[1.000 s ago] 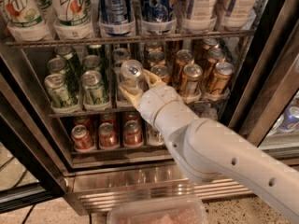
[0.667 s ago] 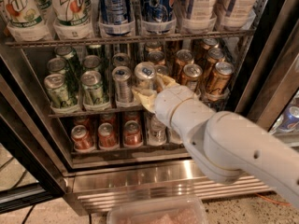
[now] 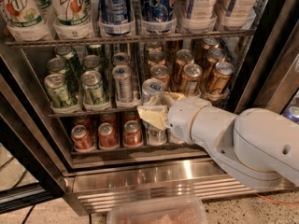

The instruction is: Pick redbull can from middle shelf of fridge

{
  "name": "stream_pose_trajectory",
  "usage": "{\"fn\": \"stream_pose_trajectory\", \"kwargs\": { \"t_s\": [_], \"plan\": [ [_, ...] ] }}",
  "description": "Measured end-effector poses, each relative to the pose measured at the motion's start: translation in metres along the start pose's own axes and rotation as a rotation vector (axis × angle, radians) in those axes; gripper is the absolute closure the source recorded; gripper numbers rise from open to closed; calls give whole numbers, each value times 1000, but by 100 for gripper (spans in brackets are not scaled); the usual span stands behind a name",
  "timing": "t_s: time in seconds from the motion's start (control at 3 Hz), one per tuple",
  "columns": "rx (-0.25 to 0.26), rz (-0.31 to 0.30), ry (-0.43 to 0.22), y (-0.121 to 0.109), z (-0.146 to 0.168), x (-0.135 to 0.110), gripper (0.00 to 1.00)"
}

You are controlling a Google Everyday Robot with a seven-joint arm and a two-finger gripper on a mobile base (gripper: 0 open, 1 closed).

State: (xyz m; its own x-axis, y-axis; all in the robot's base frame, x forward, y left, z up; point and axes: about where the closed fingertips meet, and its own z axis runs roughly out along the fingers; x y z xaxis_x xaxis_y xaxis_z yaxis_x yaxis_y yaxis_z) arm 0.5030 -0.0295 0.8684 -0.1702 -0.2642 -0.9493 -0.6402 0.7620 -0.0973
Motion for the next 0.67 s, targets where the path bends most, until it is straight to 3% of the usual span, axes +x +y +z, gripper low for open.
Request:
{"fn": "stream_pose_trajectory", "kwargs": {
  "t_s": [0.33,0.67],
  "plan": [
    [0,0,0,0,0,0,100],
    [1,6,-13,-22,0,-5,100]
  ]
}}
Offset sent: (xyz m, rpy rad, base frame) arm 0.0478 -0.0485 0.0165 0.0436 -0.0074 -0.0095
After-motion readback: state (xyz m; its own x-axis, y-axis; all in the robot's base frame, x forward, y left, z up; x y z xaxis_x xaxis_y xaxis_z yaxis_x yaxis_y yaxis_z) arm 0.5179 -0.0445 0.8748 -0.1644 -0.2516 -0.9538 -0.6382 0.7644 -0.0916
